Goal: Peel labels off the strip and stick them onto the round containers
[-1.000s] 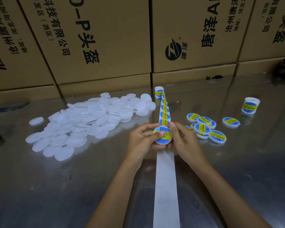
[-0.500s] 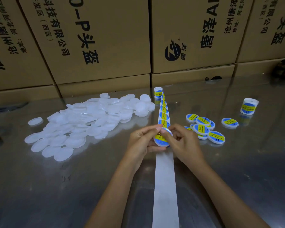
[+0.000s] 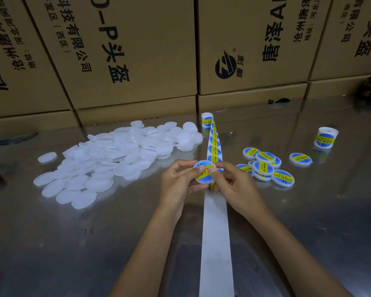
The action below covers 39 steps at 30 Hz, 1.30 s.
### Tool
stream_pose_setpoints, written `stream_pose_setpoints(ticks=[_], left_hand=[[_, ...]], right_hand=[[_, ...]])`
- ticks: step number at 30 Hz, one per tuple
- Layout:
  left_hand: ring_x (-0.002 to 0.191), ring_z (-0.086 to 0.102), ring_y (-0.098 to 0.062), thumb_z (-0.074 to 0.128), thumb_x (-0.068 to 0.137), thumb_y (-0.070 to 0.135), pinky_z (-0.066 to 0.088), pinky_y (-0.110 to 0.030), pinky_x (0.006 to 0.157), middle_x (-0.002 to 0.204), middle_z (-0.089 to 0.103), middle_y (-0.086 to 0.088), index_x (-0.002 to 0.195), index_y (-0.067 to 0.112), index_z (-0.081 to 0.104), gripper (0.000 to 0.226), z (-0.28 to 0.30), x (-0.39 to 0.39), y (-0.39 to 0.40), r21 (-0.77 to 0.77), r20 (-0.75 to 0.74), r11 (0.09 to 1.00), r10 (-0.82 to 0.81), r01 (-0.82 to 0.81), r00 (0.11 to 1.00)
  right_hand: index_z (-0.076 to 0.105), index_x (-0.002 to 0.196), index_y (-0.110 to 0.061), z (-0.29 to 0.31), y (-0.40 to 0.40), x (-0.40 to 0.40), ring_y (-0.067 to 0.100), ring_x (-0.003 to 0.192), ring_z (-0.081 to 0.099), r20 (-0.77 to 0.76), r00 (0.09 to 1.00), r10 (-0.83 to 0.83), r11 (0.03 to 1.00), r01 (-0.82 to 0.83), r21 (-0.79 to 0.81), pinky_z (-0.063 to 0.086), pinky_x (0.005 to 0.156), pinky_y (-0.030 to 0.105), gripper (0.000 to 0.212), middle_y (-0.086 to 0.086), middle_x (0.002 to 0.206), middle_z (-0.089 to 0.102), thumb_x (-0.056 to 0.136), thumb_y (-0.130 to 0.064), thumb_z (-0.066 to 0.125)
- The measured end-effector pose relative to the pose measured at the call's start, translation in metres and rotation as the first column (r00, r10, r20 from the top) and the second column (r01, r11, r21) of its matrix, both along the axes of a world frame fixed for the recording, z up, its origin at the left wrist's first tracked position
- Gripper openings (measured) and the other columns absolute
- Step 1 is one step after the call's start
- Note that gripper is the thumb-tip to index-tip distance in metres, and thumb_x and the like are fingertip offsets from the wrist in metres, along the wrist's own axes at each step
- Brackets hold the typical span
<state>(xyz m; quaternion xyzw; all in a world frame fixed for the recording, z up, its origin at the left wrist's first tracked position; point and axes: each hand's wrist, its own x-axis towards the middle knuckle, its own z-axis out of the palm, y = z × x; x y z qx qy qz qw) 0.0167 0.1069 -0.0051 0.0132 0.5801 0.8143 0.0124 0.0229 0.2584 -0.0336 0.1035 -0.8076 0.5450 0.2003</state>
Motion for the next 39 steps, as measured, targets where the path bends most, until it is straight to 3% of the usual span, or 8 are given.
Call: stream_pose_setpoints(ticks=[4, 11, 14, 17, 23, 28, 34, 39], left_hand=[[0.073, 0.074, -0.021, 0.078, 0.084, 0.012, 0.057, -0.025, 0.055, 0.091, 0.077, -0.013, 0.093, 0.007, 0.068, 0.014, -0.001, -0.002, -0.003, 0.013, -0.011, 0.999, 0.032, -0.032, 0.999], [0.068, 0.073, -0.021, 0.070, 0.092, 0.016, 0.058, -0.026, 0.055, 0.094, 0.077, -0.014, 0.106, 0.012, 0.071, 0.015, 0.001, -0.004, -0.002, 0.013, -0.030, 0.999, -0.052, 0.052, 0.998], [0.074, 0.073, -0.018, 0.066, 0.093, 0.004, 0.060, -0.026, 0.062, 0.100, 0.077, -0.011, 0.114, 0.015, 0.068, 0.024, 0.000, -0.004, 0.001, -0.005, -0.075, 0.991, -0.132, 0.133, 0.988], [0.088, 0.073, -0.019, 0.064, 0.091, -0.006, 0.060, -0.026, 0.069, 0.107, 0.076, -0.009, 0.117, 0.018, 0.066, 0.035, -0.001, -0.003, 0.004, -0.043, -0.117, 0.982, -0.187, 0.183, 0.975], [0.101, 0.070, -0.025, 0.061, 0.090, -0.010, 0.057, -0.036, 0.085, 0.116, 0.074, -0.004, 0.134, 0.031, 0.053, 0.061, -0.006, -0.002, 0.012, -0.136, -0.144, 0.975, -0.193, 0.174, 0.971], [0.098, 0.073, -0.021, 0.062, 0.092, -0.005, 0.060, -0.028, 0.075, 0.110, 0.072, 0.005, 0.145, 0.026, 0.043, 0.064, -0.018, -0.009, 0.009, -0.213, -0.092, 0.976, -0.060, 0.039, 0.994], [0.089, 0.065, -0.018, 0.048, 0.097, -0.007, 0.057, -0.017, 0.066, 0.106, 0.066, -0.009, 0.135, 0.010, 0.051, 0.042, -0.030, -0.018, 0.010, -0.425, -0.135, 0.900, 0.042, -0.096, 0.990], [0.092, 0.065, -0.022, 0.046, 0.096, -0.009, 0.057, -0.019, 0.063, 0.104, 0.066, -0.008, 0.124, 0.010, 0.058, 0.036, -0.036, -0.022, 0.010, -0.447, -0.172, 0.878, 0.106, -0.173, 0.979]], right_hand=[[0.067, 0.089, -0.025, -0.003, -0.003, 0.002, 0.007, 0.050, 0.042, -0.012, 1.000, 0.002, 0.991, 0.000, 0.132, 0.039, 0.054, 0.030, 0.035, -0.001, 0.058, 0.054, 0.079, -0.058, 0.069], [0.050, 0.059, -0.021, -0.002, -0.001, 0.003, 0.012, 0.049, 0.040, -0.008, 0.998, -0.070, 0.977, 0.070, 0.202, 0.036, 0.053, 0.035, 0.046, -0.007, 0.049, 0.045, 0.093, -0.053, 0.054], [0.051, 0.057, -0.005, 0.000, -0.003, 0.005, 0.025, 0.053, 0.049, 0.047, 0.996, -0.076, 0.974, 0.064, 0.216, 0.043, 0.057, 0.043, 0.061, 0.009, 0.051, 0.052, 0.099, -0.049, 0.044], [0.045, 0.059, 0.005, 0.004, -0.004, 0.006, 0.018, 0.048, 0.040, 0.124, 0.992, -0.022, 0.996, 0.011, 0.087, 0.036, 0.055, 0.035, 0.062, 0.012, 0.049, 0.043, 0.103, -0.039, 0.043], [0.051, 0.066, -0.007, 0.012, -0.003, 0.004, 0.011, 0.031, 0.033, 0.350, 0.929, 0.120, 0.962, -0.022, -0.273, 0.029, 0.036, 0.019, 0.049, 0.001, 0.039, 0.044, 0.104, -0.037, 0.043], [0.057, 0.072, -0.008, 0.017, 0.010, -0.001, 0.012, 0.040, 0.037, 0.433, 0.895, 0.108, 0.759, 0.207, -0.618, 0.032, 0.040, 0.022, 0.044, 0.003, 0.048, 0.044, 0.103, -0.039, 0.047], [0.054, 0.080, -0.008, 0.018, 0.032, -0.008, 0.009, 0.058, 0.039, 0.430, 0.877, 0.217, 0.300, 0.359, -0.884, 0.040, 0.042, 0.016, 0.031, 0.002, 0.067, 0.047, 0.106, -0.017, 0.039], [0.054, 0.081, -0.009, 0.015, 0.031, -0.011, 0.011, 0.057, 0.038, 0.430, 0.876, 0.217, 0.361, 0.337, -0.870, 0.039, 0.054, 0.021, 0.028, 0.002, 0.066, 0.046, 0.104, -0.015, 0.040]])
